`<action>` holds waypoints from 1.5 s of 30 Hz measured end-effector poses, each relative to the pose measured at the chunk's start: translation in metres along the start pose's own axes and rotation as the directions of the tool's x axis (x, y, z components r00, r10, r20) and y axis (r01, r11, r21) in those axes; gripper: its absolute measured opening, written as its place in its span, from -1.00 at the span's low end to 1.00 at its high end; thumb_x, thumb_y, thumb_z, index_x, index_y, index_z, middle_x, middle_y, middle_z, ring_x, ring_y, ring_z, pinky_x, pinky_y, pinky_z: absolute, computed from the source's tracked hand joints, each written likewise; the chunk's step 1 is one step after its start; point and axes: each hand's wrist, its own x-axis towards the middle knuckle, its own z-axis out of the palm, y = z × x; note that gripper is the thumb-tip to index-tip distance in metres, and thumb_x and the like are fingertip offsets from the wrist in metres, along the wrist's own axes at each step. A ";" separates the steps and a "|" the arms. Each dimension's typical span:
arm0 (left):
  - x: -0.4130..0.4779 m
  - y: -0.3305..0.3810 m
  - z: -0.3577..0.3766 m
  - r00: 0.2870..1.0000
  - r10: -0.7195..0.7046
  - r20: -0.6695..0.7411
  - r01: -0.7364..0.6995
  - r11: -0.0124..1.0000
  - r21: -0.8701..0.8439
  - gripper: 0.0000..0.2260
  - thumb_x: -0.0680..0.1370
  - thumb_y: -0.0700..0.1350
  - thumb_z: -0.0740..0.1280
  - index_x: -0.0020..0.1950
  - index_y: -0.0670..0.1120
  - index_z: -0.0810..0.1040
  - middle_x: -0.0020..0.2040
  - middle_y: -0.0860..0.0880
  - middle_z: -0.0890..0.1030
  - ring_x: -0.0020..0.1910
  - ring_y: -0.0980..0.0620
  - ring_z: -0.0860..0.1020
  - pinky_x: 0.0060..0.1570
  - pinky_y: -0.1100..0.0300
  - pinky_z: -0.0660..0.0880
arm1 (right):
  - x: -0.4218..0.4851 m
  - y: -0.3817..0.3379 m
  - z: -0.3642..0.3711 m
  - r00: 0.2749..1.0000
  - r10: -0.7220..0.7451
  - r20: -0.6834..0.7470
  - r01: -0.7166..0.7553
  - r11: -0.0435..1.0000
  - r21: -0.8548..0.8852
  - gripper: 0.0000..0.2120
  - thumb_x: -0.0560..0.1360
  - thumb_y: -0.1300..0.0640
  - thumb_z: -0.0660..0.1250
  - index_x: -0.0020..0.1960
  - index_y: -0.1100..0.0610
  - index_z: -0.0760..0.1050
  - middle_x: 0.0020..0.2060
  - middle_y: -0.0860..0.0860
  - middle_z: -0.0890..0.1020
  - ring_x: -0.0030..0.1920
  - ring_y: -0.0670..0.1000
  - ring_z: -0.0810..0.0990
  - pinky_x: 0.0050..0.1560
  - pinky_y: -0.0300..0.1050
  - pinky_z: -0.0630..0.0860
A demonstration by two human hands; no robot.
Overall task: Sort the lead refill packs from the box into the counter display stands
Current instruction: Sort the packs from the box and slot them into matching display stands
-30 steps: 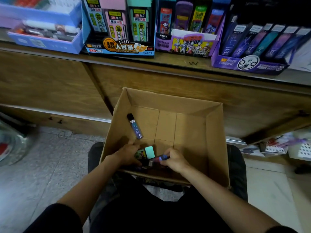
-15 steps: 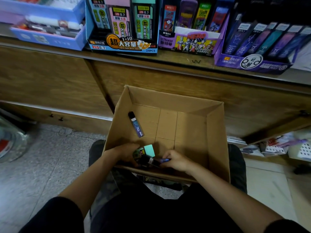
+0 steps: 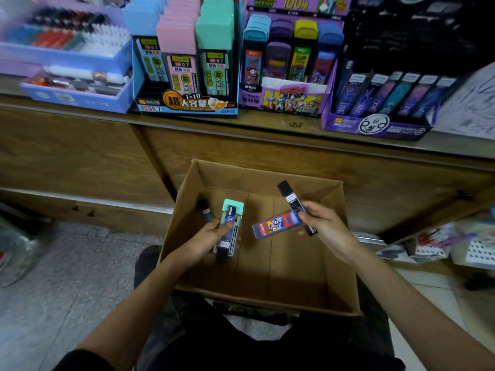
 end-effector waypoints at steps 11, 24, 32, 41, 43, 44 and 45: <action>-0.030 0.065 0.061 0.964 0.135 0.230 -0.093 0.978 -0.185 -0.74 0.59 -0.02 0.15 0.21 -0.09 0.45 -0.09 -0.10 0.69 -0.20 -0.12 0.67 -0.27 0.14 0.60 | -0.005 -0.048 0.005 0.983 -0.180 0.045 0.184 0.977 -0.107 -0.74 0.60 0.17 0.16 0.12 -0.20 0.43 0.02 -0.06 0.61 0.00 -0.11 0.56 -0.20 -0.22 0.47; -0.051 0.103 0.083 0.932 0.305 0.197 -0.306 0.952 -0.027 -0.54 0.44 0.08 0.33 0.23 -0.15 0.42 -0.09 -0.12 0.66 -0.20 -0.10 0.65 -0.30 0.16 0.56 | -0.015 -0.084 -0.024 0.910 -0.305 -0.282 0.329 0.944 0.039 -0.82 0.48 0.34 0.31 -0.11 0.09 0.62 -0.20 0.00 0.66 -0.14 -0.07 0.59 -0.11 -0.26 0.48; -0.053 0.136 0.094 0.885 0.448 0.127 -0.448 0.894 -0.030 -0.56 0.39 0.12 0.32 0.18 -0.08 0.46 -0.13 -0.05 0.68 -0.19 -0.06 0.66 -0.21 0.15 0.60 | -0.033 -0.142 -0.102 0.777 -0.458 -0.431 0.457 0.882 -0.113 -0.86 0.42 0.21 0.42 -0.09 0.01 0.55 -0.21 -0.09 0.67 -0.15 -0.16 0.63 -0.14 -0.32 0.50; -0.052 0.149 0.110 0.859 0.503 0.094 -0.505 0.863 0.001 -0.54 0.39 0.11 0.29 0.19 -0.11 0.44 -0.16 -0.03 0.68 -0.24 -0.04 0.66 -0.27 0.19 0.60 | -0.005 -0.176 -0.124 0.721 -0.594 -0.358 0.465 0.797 -0.387 -0.87 0.43 0.26 0.42 -0.14 0.05 0.56 -0.21 -0.07 0.65 -0.23 -0.23 0.63 -0.15 -0.37 0.54; -0.051 0.150 0.112 0.859 0.505 0.083 -0.508 0.861 0.010 -0.57 0.41 0.08 0.28 0.20 -0.11 0.43 -0.16 -0.03 0.68 -0.25 -0.03 0.66 -0.27 0.20 0.60 | 0.002 -0.173 -0.125 0.741 -0.592 -0.317 0.444 0.786 -0.430 -0.87 0.43 0.26 0.43 -0.03 0.16 0.60 -0.15 0.00 0.67 -0.18 -0.16 0.64 -0.08 -0.37 0.54; -0.051 0.150 0.112 0.860 0.505 0.074 -0.507 0.862 0.004 -0.57 0.42 0.08 0.28 0.21 -0.12 0.43 -0.17 -0.03 0.68 -0.25 -0.03 0.66 -0.27 0.21 0.60 | 0.004 -0.172 -0.126 0.753 -0.587 -0.297 0.434 0.783 -0.447 -0.86 0.42 0.26 0.43 -0.02 0.17 0.60 -0.15 0.01 0.67 -0.16 -0.12 0.65 -0.06 -0.37 0.54; -0.051 0.151 0.112 0.860 0.506 0.063 -0.507 0.862 -0.002 -0.54 0.41 0.11 0.31 0.20 -0.12 0.43 -0.17 -0.03 0.68 -0.25 -0.03 0.66 -0.27 0.22 0.60 | 0.005 -0.172 -0.129 0.768 -0.575 -0.281 0.422 0.785 -0.454 -0.87 0.41 0.26 0.44 -0.05 0.14 0.61 -0.17 0.01 0.67 -0.14 -0.08 0.66 -0.04 -0.33 0.55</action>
